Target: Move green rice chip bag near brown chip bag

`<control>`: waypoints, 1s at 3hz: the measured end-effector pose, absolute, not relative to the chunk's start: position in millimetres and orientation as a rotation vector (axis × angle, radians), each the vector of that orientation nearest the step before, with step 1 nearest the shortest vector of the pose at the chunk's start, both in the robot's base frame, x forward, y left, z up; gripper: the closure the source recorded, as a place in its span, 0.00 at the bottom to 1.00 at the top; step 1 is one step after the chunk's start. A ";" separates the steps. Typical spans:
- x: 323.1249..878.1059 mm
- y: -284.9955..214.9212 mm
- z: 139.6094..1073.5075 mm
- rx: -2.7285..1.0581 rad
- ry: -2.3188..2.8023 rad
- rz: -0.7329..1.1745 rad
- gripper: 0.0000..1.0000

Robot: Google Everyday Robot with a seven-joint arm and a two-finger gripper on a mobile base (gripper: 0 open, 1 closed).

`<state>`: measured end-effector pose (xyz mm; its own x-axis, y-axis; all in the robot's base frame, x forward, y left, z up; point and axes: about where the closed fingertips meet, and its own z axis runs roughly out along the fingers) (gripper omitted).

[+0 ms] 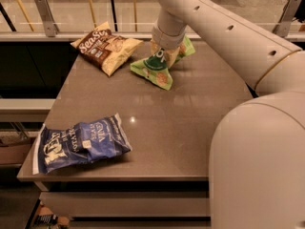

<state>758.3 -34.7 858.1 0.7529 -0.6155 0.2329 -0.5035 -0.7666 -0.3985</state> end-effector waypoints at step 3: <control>758.8 -32.2 848.8 -2.651 0.866 -0.493 0.00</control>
Offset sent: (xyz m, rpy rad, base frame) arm 0.0001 0.0007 -0.0025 -0.0010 0.0036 0.0011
